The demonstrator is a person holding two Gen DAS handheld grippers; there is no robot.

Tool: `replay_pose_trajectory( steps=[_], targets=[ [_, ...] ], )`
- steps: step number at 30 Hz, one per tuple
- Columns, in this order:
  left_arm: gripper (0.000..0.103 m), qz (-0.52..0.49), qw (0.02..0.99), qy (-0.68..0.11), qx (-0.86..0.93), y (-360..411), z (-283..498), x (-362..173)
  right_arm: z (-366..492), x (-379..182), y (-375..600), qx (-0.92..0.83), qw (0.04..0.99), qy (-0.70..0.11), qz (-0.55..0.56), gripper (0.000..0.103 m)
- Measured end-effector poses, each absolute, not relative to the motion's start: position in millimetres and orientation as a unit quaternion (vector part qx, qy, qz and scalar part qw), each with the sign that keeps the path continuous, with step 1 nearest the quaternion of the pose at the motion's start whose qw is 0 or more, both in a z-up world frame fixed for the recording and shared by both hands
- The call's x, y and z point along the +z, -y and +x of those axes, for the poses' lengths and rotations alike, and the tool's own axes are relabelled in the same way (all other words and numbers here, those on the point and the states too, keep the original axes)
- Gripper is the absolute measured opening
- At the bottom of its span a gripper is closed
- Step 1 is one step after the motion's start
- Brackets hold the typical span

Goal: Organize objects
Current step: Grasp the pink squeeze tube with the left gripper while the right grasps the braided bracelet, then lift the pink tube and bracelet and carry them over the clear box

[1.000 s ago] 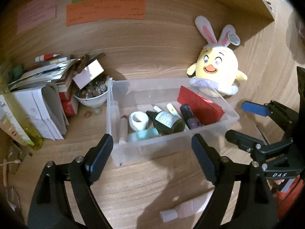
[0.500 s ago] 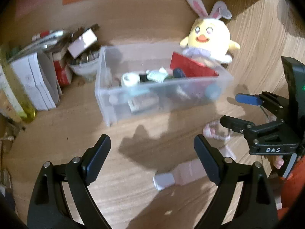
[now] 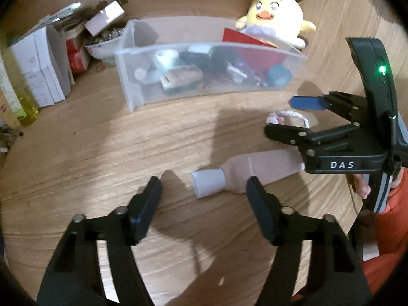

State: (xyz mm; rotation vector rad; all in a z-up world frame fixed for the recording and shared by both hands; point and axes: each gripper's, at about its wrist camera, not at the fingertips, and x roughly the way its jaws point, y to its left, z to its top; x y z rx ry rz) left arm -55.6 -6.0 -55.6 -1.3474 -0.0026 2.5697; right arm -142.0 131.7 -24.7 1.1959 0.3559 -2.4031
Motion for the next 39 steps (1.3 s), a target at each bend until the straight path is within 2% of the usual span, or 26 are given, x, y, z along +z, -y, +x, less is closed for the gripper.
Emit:
replay_pose_trajectory(
  steps=[2, 3, 5, 6, 11, 13, 19, 30, 31, 32, 33, 39],
  targets=[
    [0.059, -0.457, 0.120, -0.002, 0.881, 3.4, -54.7, -54.8, -141.3, -25.8, -130.7, -0.866, 0.217, -0.129, 0.431, 0.074],
    [0.052, -0.456, 0.123, 0.001, 0.881, 3.7, -54.8, -54.3, -141.0, -25.4, -130.7, -0.866, 0.219, -0.128, 0.430, 0.072],
    [0.043, -0.457, 0.133, 0.011, 0.879, 4.5, -55.9, -53.4, -140.6, -24.2, -130.9, -0.865, 0.228, -0.126, 0.430, 0.058],
    [0.038, -0.457, 0.139, 0.016, 0.878, 4.6, -56.8, -53.4, -140.2, -23.8, -130.9, -0.865, 0.230, -0.126, 0.429, 0.055],
    [0.036, -0.450, 0.143, 0.027, 0.881, 4.0, -58.0, -53.4, -139.2, -22.4, -128.4, -0.865, 0.239, -0.125, 0.424, 0.027],
    [0.035, -0.448, 0.143, 0.032, 0.882, 4.6, -58.5, -52.9, -138.4, -22.4, -126.3, -0.865, 0.240, -0.126, 0.422, 0.019],
    [0.034, -0.436, 0.136, 0.036, 0.889, 10.0, -57.3, -47.6, -139.1, -20.7, -130.9, -0.870, 0.233, -0.115, 0.419, 0.014],
    [0.032, -0.413, 0.113, 0.053, 0.902, 32.4, -47.8, -33.0, -134.5, 4.4, -152.6, -0.890, 0.216, -0.087, 0.392, 0.014],
    [0.030, -0.411, 0.114, 0.056, 0.903, 34.0, -47.0, -31.1, -133.3, 7.5, -153.7, -0.892, 0.214, -0.085, 0.388, 0.014],
    [0.021, -0.409, 0.113, 0.057, 0.904, 34.6, -47.0, -29.6, -131.7, 11.3, -155.7, -0.895, 0.213, -0.083, 0.384, 0.014],
    [0.000, -0.409, 0.116, 0.055, 0.903, 34.9, -47.4, -28.1, -131.0, 13.9, -156.4, -0.896, 0.212, -0.082, 0.380, 0.014],
    [0.000, -0.418, 0.124, 0.041, 0.899, 33.5, -45.9, -28.1, -123.8, 27.0, -159.9, -0.904, 0.209, -0.086, 0.363, 0.014]
  ],
)
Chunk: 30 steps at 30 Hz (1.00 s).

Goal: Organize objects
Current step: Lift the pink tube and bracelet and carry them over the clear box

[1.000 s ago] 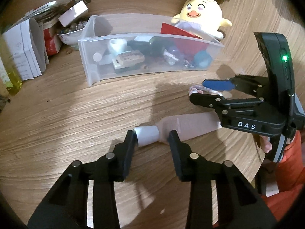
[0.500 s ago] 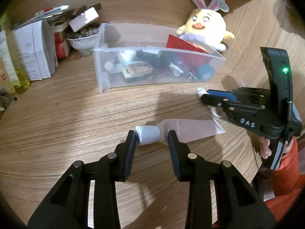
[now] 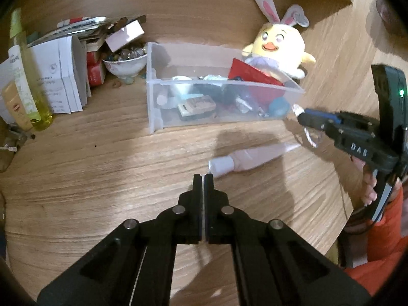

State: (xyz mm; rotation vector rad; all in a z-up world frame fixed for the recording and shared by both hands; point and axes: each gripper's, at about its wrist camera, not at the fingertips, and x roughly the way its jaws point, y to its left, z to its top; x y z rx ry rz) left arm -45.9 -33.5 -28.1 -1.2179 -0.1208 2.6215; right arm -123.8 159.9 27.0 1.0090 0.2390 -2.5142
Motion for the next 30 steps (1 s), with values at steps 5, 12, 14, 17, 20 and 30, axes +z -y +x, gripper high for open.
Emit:
replay_pose_trajectory(
  steps=[5, 12, 14, 17, 20, 30],
  targets=[
    [0.027, -0.420, 0.141, 0.001, 0.897, 17.1, -48.6, -25.2, -120.3, 31.9, -162.5, -0.907, 0.209, -0.080, 0.358, 0.014],
    [0.061, -0.434, 0.192, -0.063, 0.878, -10.3, -77.0, -31.3, -114.2, 37.3, -166.9, -0.911, 0.205, -0.077, 0.350, 0.014],
    [0.061, -0.448, 0.209, -0.069, 0.867, -14.8, -86.5, -37.0, -113.2, 38.7, -169.2, -0.912, 0.200, -0.075, 0.349, 0.014],
    [0.054, -0.464, 0.232, -0.075, 0.852, -20.8, -96.6, -47.0, -112.6, 40.1, -172.5, -0.914, 0.195, -0.070, 0.349, 0.014],
    [0.039, -0.466, 0.247, -0.073, 0.847, -21.7, -96.3, -52.0, -113.0, 40.3, -173.8, -0.914, 0.190, -0.070, 0.350, 0.014],
    [0.020, -0.466, 0.219, -0.023, 0.857, -5.5, -67.7, -51.4, -123.3, 37.7, -167.4, -0.912, 0.194, -0.065, 0.355, 0.014]
  ],
)
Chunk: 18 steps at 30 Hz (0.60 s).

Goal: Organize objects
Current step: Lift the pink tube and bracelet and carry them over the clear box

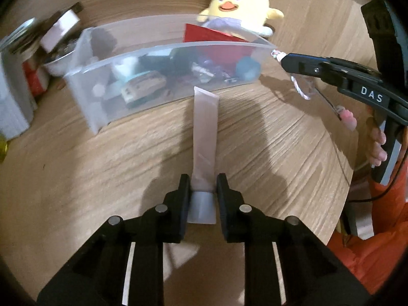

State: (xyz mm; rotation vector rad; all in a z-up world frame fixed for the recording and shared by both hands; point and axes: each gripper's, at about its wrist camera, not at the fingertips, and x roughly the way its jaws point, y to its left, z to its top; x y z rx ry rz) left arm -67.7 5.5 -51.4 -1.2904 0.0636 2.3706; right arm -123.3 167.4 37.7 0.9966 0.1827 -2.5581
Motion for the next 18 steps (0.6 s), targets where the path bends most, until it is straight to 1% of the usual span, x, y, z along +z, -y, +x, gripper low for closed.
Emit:
replay_pose_trajectory(
  steps=[6, 12, 18],
  targets=[
    [0.020, -0.440, 0.193, -0.001, 0.877, 0.6, -48.9, -37.8, -125.5, 46.0, -161.1, -0.916, 0.197, -0.069, 0.343, 0.014],
    [0.020, -0.406, 0.188, 0.016, 0.894, 12.4, -33.9, -13.4, -126.2, 69.8, -160.1, -0.927, 0.195, -0.066, 0.313, 0.014],
    [0.020, -0.368, 0.177, 0.009, 0.913, 13.8, -30.1, 13.8, -129.4, 87.6, -156.6, -0.934, 0.196, -0.066, 0.290, 0.014]
  ],
)
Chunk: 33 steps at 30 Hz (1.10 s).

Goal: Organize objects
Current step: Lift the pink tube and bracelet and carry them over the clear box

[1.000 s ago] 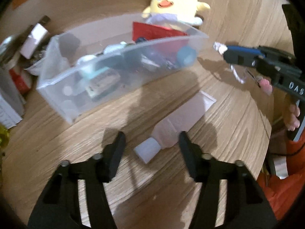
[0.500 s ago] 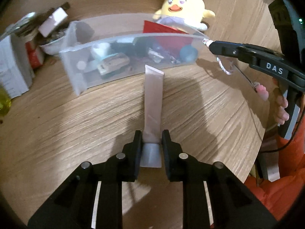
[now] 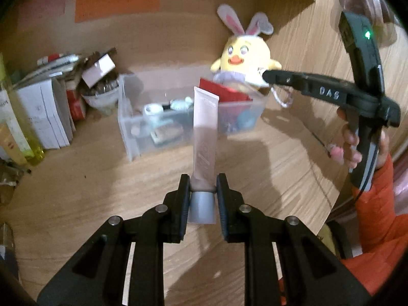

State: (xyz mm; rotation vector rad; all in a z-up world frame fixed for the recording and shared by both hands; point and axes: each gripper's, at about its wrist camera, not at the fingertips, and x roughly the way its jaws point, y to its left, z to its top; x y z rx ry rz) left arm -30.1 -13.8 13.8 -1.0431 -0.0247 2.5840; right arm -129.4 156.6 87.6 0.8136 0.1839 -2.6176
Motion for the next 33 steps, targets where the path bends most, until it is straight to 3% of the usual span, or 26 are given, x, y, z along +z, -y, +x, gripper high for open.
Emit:
replay_pose_trajectory(
  steps=[14, 33],
  targets=[
    [0.020, -0.318, 0.124, -0.005, 0.940, 13.1, -62.8, 52.3, -148.4, 99.6, -146.8, -0.937, 0.204, -0.069, 0.274, 0.014],
    [0.020, -0.319, 0.092, 0.018, 0.943, 17.6, -136.9, 59.2, -190.2, 101.4, -139.6, -0.934, 0.213, -0.070, 0.277, 0.014]
  ],
)
